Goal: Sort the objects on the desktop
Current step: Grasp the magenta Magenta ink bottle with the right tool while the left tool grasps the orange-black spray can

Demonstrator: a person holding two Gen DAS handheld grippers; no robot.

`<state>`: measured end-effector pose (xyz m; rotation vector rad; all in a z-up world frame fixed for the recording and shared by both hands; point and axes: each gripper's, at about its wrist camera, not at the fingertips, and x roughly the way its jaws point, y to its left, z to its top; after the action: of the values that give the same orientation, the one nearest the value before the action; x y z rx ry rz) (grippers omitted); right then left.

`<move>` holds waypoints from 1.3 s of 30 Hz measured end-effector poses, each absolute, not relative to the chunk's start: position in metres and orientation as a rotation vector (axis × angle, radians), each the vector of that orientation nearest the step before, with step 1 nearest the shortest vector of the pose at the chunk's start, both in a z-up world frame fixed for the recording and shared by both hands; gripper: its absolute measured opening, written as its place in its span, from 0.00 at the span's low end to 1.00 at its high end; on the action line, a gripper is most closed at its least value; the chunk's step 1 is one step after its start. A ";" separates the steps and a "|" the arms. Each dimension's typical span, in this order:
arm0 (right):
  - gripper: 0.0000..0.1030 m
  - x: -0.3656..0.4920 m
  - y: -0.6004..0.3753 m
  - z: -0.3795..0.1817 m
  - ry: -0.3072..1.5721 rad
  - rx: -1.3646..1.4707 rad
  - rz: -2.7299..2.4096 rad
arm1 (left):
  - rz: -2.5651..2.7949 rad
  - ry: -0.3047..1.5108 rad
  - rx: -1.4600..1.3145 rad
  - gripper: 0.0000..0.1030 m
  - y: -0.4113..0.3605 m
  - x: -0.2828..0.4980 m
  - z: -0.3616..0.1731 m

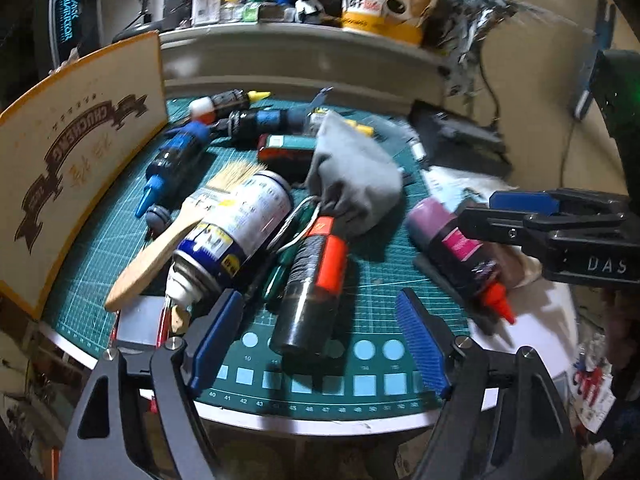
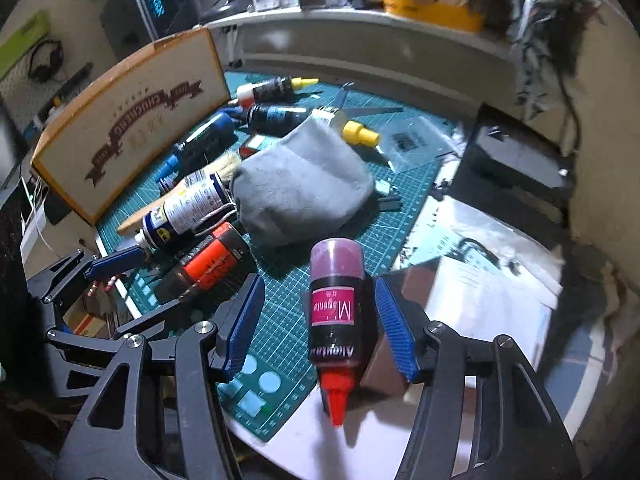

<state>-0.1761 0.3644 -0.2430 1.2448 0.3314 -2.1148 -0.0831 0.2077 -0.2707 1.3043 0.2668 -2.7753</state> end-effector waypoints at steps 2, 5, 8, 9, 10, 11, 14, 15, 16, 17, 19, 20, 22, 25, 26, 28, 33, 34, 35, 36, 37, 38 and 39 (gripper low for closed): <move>0.54 -0.180 0.362 -0.252 0.344 1.261 -2.078 | -2.761 0.273 1.304 0.73 0.209 -0.084 -0.275; 0.50 -0.186 0.361 -0.263 0.372 1.283 -2.057 | -2.749 0.288 1.324 0.65 0.215 -0.088 -0.283; 0.48 -0.192 0.366 -0.271 0.367 1.322 -2.070 | -2.730 0.320 1.321 0.65 0.216 -0.092 -0.287; 0.48 -0.194 0.369 -0.274 0.357 1.332 -2.072 | -2.722 0.329 1.317 0.65 0.216 -0.093 -0.288; 0.47 -0.194 0.371 -0.275 0.344 1.328 -2.072 | -2.714 0.335 1.315 0.65 0.216 -0.095 -0.290; 0.47 -0.195 0.373 -0.275 0.328 1.322 -2.073 | -2.708 0.340 1.315 0.65 0.216 -0.097 -0.291; 0.47 -0.196 0.369 -0.279 0.356 1.329 -2.066 | -2.697 0.334 1.319 0.65 0.214 -0.102 -0.295; 0.47 -0.196 0.366 -0.280 0.371 1.334 -2.064 | -2.694 0.324 1.331 0.65 0.215 -0.105 -0.296; 0.47 -0.196 0.364 -0.280 0.385 1.340 -2.062 | -2.689 0.312 1.346 0.64 0.215 -0.107 -0.298; 0.47 -0.197 0.362 -0.280 0.391 1.354 -2.060 | -2.685 0.304 1.363 0.61 0.215 -0.109 -0.299; 0.47 -0.200 0.358 -0.281 0.403 1.390 -2.058 | -2.677 0.294 1.394 0.57 0.216 -0.112 -0.301; 0.47 -0.201 0.356 -0.281 0.407 1.410 -2.063 | -2.672 0.287 1.401 0.56 0.217 -0.114 -0.301; 0.46 -0.202 0.353 -0.282 0.411 1.442 -2.067 | -2.662 0.276 1.414 0.56 0.218 -0.116 -0.302; 0.45 -0.205 0.349 -0.290 0.389 1.535 -2.041 | -2.628 0.219 1.461 0.50 0.221 -0.120 -0.302; 0.44 -0.204 0.349 -0.292 0.379 1.545 -2.047 | -2.618 0.195 1.490 0.50 0.222 -0.122 -0.302; 0.42 -0.203 0.351 -0.293 0.352 1.553 -2.067 | -2.593 0.151 1.545 0.50 0.224 -0.126 -0.302; 0.39 -0.203 0.358 -0.291 0.314 1.563 -2.086 | -2.606 0.191 1.572 0.35 0.222 -0.127 -0.297; 0.39 -0.203 0.359 -0.291 0.312 1.564 -2.089 | -2.614 0.219 1.570 0.34 0.221 -0.126 -0.296; 0.38 -0.202 0.359 -0.290 0.309 1.565 -2.091 | -2.618 0.239 1.578 0.34 0.220 -0.125 -0.296; 0.38 -0.201 0.360 -0.290 0.303 1.564 -2.095 | -2.621 0.250 1.587 0.34 0.220 -0.124 -0.296; 0.38 -0.199 0.361 -0.289 0.296 1.564 -2.098 | -2.624 0.255 1.595 0.34 0.221 -0.123 -0.297; 0.38 -0.197 0.361 -0.289 0.283 1.565 -2.100 | -2.627 0.261 1.603 0.34 0.222 -0.122 -0.297; 0.38 -0.195 0.362 -0.289 0.269 1.566 -2.102 | -2.629 0.270 1.608 0.34 0.222 -0.121 -0.296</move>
<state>-0.1955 0.3622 -0.2886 1.5661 0.2689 -2.1019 -0.1212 0.2222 -0.2962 1.6078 0.2704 -2.6291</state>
